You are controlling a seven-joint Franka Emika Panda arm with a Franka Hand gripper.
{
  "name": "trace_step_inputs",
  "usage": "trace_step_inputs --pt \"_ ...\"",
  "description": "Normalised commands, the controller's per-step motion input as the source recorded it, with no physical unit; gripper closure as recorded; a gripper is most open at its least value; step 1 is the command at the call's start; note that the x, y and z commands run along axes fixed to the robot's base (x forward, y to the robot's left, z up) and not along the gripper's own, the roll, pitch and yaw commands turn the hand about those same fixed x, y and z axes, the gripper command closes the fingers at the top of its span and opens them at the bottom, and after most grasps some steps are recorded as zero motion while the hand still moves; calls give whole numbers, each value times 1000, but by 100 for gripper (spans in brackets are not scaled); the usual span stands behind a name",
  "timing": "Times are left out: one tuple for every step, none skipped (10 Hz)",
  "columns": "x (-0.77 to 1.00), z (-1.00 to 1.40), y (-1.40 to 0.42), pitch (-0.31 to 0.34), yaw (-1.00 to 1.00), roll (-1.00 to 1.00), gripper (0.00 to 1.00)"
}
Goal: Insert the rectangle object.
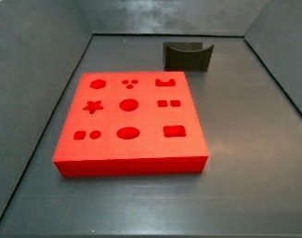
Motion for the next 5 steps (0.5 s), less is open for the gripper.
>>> trace_step_inputs --pt "531 -637 -737 -274 97 34 100" --pt "457 -760 -891 -229 71 44 100" --pt "174 -814 -1000 -200 0 41 100" --pt "17 -797 -1000 -214 0 46 100" --pt "0 -714 -1000 -253 0 50 100"
